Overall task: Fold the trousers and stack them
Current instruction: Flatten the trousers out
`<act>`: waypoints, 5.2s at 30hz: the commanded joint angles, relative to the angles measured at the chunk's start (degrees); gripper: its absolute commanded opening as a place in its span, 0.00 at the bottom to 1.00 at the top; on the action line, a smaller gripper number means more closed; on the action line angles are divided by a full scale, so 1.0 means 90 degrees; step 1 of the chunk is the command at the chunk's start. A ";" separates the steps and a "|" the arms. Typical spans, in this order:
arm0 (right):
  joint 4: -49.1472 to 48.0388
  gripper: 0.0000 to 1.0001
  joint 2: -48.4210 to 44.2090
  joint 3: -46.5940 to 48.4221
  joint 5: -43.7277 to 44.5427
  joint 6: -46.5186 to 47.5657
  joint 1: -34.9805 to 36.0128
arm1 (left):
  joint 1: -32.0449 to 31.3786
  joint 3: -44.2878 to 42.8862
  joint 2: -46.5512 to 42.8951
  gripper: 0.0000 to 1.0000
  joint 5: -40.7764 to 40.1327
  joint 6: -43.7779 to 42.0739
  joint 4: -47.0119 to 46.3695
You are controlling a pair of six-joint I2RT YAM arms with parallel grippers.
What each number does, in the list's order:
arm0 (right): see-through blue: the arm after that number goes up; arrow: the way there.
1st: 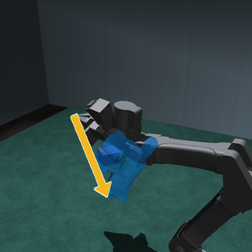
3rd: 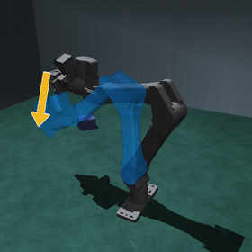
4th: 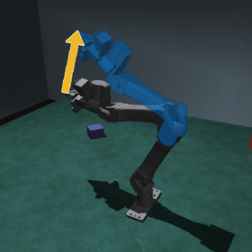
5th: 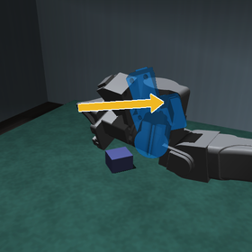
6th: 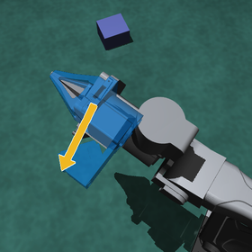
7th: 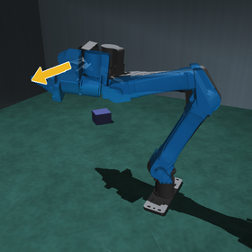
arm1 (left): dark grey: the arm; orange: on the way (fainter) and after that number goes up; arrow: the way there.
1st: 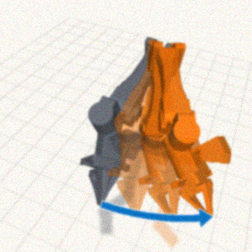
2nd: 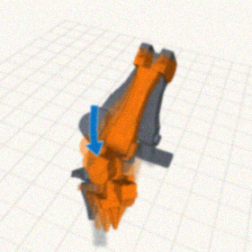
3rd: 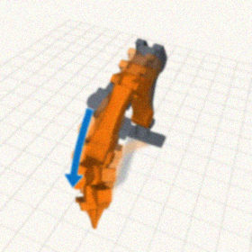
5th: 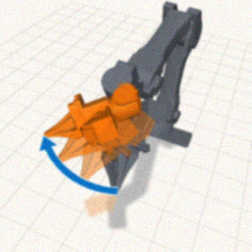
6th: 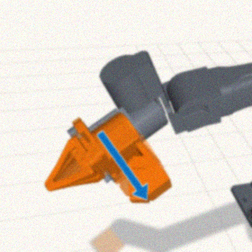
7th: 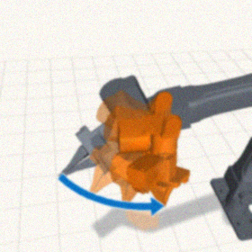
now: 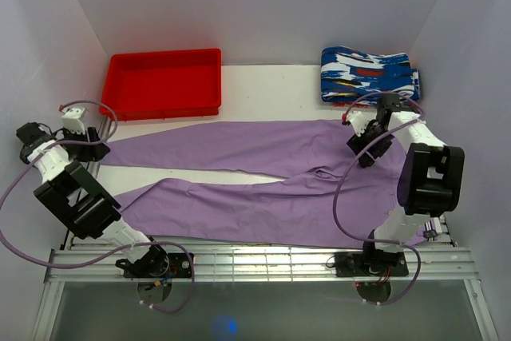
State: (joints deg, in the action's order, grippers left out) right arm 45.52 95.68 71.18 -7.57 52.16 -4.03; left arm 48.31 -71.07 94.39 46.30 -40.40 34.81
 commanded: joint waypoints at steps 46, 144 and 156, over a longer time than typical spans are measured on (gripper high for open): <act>0.1730 0.78 -0.0357 0.0100 -0.0800 -0.0141 -0.0646 | -0.1081 0.3297 -0.2119 0.30 -0.4168 -0.5110 0.1680; 0.0412 0.70 0.0540 0.1056 -0.1150 -0.0668 -0.0832 | -0.1550 -0.1420 0.1639 0.48 -0.0458 0.0239 0.0322; 0.0168 0.67 0.1146 0.0394 -0.0449 -0.0318 -0.0616 | -0.1628 -0.1730 0.2304 0.56 -0.0624 0.1050 -0.0010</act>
State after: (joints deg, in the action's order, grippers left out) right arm 48.01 106.48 77.23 -14.00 47.07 -9.50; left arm 33.80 -83.11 115.83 38.48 -35.33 36.95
